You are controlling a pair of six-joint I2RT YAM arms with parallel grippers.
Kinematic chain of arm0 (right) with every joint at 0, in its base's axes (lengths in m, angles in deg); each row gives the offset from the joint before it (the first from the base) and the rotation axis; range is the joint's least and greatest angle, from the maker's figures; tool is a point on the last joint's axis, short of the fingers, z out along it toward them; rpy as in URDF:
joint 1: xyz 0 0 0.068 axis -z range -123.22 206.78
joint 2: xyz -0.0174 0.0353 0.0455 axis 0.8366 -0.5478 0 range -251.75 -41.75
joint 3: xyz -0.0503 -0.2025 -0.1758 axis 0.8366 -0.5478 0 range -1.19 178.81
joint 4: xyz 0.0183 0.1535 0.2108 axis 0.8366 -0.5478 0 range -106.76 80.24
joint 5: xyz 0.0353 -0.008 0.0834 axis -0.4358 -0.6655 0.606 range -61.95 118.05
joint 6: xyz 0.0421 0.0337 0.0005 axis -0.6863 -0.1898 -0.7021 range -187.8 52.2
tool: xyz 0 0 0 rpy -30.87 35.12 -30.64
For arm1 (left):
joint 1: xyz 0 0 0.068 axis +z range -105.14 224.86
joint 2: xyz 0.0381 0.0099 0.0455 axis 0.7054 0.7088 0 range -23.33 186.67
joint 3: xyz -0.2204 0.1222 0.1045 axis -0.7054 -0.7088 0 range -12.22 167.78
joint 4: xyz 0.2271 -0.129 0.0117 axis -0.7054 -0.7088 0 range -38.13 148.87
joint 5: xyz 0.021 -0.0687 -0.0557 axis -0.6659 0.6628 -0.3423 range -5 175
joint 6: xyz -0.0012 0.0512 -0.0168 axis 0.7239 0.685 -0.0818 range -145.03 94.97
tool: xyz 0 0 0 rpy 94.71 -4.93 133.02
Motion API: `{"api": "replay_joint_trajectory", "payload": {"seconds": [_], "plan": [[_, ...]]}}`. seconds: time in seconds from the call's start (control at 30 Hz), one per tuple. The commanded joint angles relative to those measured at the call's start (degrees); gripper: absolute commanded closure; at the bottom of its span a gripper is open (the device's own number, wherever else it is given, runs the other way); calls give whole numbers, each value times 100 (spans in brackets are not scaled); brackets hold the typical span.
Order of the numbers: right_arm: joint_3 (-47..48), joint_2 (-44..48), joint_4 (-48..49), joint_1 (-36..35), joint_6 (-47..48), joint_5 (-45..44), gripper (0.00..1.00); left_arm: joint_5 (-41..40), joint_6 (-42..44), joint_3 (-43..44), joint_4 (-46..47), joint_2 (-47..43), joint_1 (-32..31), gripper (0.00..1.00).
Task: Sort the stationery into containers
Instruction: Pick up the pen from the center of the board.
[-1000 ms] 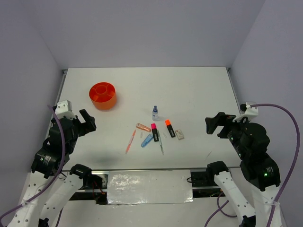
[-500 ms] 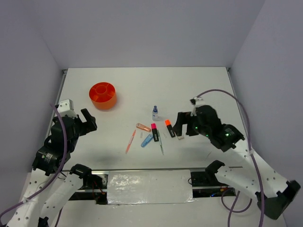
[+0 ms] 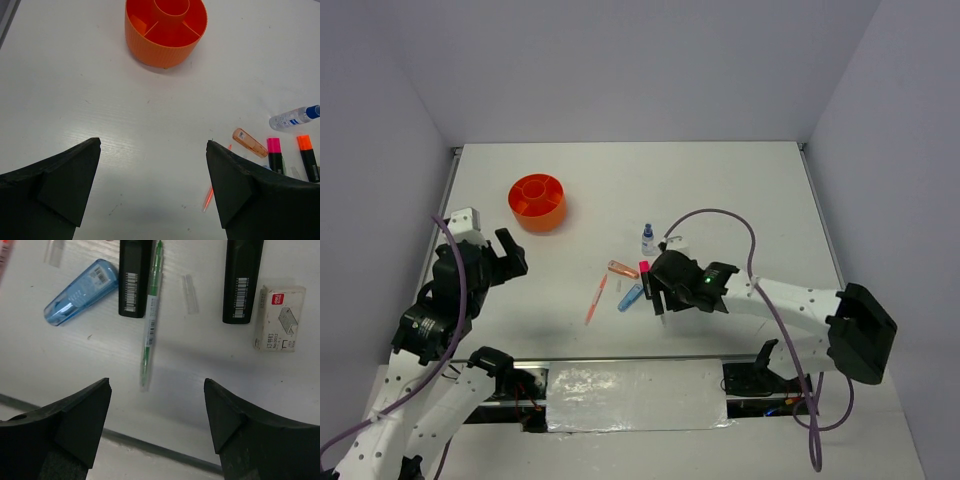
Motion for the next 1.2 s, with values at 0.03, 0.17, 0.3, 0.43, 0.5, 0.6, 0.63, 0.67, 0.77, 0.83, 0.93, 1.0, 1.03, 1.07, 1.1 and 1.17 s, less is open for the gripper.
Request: {"api": "replay_joint_trajectory", "payload": {"seconds": [0.03,0.17,0.3,0.43,0.5,0.6,0.63,0.67,0.77,0.83,0.93,1.0,1.03,1.07,1.1,1.17], "plan": [[472,-480,384,-46,-20,-352,29,72,12,82,164,18,-46,1],[552,-867,419,-63,50,-352,35,90,21,91,165,53,-64,1],[605,-1271,533,-46,147,-264,38,107,21,82,173,36,-73,1],[684,-1553,577,-55,156,-290,44,99,12,82,165,18,-90,1],[667,-1658,656,-55,156,-247,49,90,21,82,173,0,-99,1],[658,-1781,709,-46,165,-255,53,99,21,73,182,-17,-125,1],[658,-1808,727,-46,174,-264,53,99,21,82,173,-17,-134,1],[649,-1843,744,-46,200,-264,53,107,21,73,173,-9,-134,1],[658,-1940,850,-37,244,-246,55,107,21,82,182,0,-152,1],[684,-2019,868,-20,270,-246,58,107,21,82,173,0,-160,1],[746,-2133,850,42,323,-290,59,116,30,82,173,9,-187,1],[755,-2169,850,77,349,-299,63,107,21,73,173,18,-204,1],[746,-2160,867,103,358,-282,64,107,30,73,173,9,-213,1],[737,-2160,876,130,367,-282,64,107,21,73,165,18,-222,1],[719,-2151,885,130,384,-264,64,107,21,73,165,9,-231,1],[719,-2169,903,156,411,-220,68,99,21,82,173,0,-239,1]]}}
